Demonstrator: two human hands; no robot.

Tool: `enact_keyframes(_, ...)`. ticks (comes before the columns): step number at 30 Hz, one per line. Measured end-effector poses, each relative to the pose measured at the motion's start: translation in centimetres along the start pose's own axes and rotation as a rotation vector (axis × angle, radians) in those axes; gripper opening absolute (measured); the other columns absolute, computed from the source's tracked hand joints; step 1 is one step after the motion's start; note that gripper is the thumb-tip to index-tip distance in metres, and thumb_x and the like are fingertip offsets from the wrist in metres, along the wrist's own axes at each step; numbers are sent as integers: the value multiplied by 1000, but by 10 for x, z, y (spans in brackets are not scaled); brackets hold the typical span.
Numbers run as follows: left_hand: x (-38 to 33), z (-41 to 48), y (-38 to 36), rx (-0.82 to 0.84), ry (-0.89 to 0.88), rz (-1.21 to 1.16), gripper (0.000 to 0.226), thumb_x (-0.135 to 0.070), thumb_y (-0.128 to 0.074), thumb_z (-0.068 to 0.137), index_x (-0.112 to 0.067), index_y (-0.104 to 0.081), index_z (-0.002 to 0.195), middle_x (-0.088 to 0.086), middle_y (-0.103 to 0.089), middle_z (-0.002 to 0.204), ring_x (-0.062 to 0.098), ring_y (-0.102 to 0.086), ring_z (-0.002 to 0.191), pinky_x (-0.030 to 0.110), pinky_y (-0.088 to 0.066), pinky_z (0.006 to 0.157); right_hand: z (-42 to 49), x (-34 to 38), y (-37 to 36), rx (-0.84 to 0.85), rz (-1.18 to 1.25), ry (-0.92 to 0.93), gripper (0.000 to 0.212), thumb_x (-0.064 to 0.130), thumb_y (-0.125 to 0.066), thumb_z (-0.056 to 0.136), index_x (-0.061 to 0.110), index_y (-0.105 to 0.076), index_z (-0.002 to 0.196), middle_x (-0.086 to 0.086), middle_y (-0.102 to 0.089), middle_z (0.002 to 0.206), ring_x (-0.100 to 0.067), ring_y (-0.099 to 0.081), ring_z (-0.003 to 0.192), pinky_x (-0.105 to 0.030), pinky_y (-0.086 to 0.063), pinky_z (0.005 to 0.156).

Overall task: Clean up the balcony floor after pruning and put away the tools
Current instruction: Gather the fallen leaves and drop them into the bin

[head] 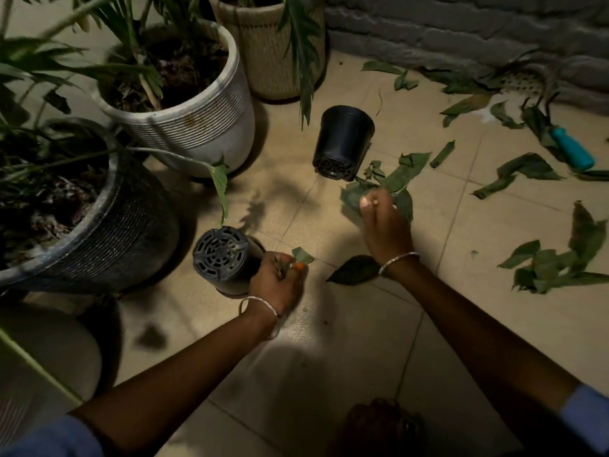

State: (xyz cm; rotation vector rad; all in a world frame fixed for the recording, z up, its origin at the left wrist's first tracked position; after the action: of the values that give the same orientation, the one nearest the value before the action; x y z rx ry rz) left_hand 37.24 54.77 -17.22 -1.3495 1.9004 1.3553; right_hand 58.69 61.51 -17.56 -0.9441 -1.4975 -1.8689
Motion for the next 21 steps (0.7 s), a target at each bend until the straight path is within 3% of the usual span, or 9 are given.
enact_keyframes(3, -1, 18, -9, 20, -92, 175, 38, -39, -65, 90, -18, -47, 117, 0, -59, 96, 17, -60, 85, 30, -51, 77, -8, -15, 31, 30, -27, -60, 45, 61, -56, 89, 19, -49, 104, 5, -59, 80, -2, -54, 65, -18, -36, 52)
enact_keyframes(6, 1, 39, -19, 42, -71, 301, 53, -43, -66, 88, -16, -41, 126, 10, -60, 109, 31, -60, 100, 42, -50, 90, -17, -29, 56, 32, -52, -82, 54, 60, -72, 76, 21, -49, 108, 4, -65, 90, -12, -61, 73, -19, -49, 57)
enact_keyframes(8, 2, 51, -23, 38, -105, 398, 53, -43, -66, 88, -14, -42, 125, 11, -62, 109, 32, -60, 98, 40, -50, 85, -23, -34, 64, 67, -75, -83, 50, 52, -76, 77, 21, -54, 108, 8, -64, 87, -9, -58, 72, -9, -43, 58)
enact_keyframes(10, 2, 62, -25, 43, -181, 474, 41, -40, -66, 89, -16, -45, 114, 6, -61, 96, 27, -58, 87, 34, -46, 74, -29, -39, 67, 103, -89, -96, 35, 43, -73, 84, 19, -63, 107, 13, -60, 74, -5, -54, 64, -5, -35, 54)
enact_keyframes(13, 2, 74, -27, 55, -283, 592, 22, -33, -64, 91, -19, -47, 93, 1, -58, 79, 27, -57, 78, 31, -38, 65, -39, -47, 58, 139, -80, -73, 23, 33, -59, 96, 13, -71, 99, 1, -68, 79, -20, -66, 75, -22, -45, 61)
enact_keyframes(16, 5, 79, -30, 91, -314, 647, 16, -29, -61, 92, -16, -53, 86, 7, -63, 80, 30, -59, 79, 33, -45, 68, -53, -47, 37, 240, -197, 55, 12, 18, -59, 96, 9, -68, 100, -6, -61, 100, -26, -64, 86, -26, -44, 71)
enact_keyframes(18, 7, 77, -31, 103, -344, 590, 16, -27, -61, 93, -16, -54, 85, 8, -64, 80, 30, -60, 79, 33, -45, 69, -61, -38, 20, 331, -304, 185, 22, 20, -66, 91, 12, -64, 112, -8, -53, 118, -24, -61, 94, -29, -50, 77)
enact_keyframes(21, 9, 67, -32, 115, -300, 425, 14, -23, -59, 95, -19, -51, 85, 1, -61, 78, 24, -59, 79, 30, -42, 70, -67, -32, 1, 495, -426, 282, 60, 52, -65, 85, 22, -49, 133, -6, -37, 139, -22, -45, 114, -35, -47, 87)
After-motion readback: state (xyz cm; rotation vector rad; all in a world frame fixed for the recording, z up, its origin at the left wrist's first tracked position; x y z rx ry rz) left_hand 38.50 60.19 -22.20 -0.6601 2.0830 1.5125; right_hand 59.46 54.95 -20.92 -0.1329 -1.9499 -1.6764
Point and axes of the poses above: each hand's wrist, its own z-axis towards the middle knuckle, its own y-axis out of the back of the hand, x = y × z, the point moved 3 cm from there along z, towards the middle knuckle
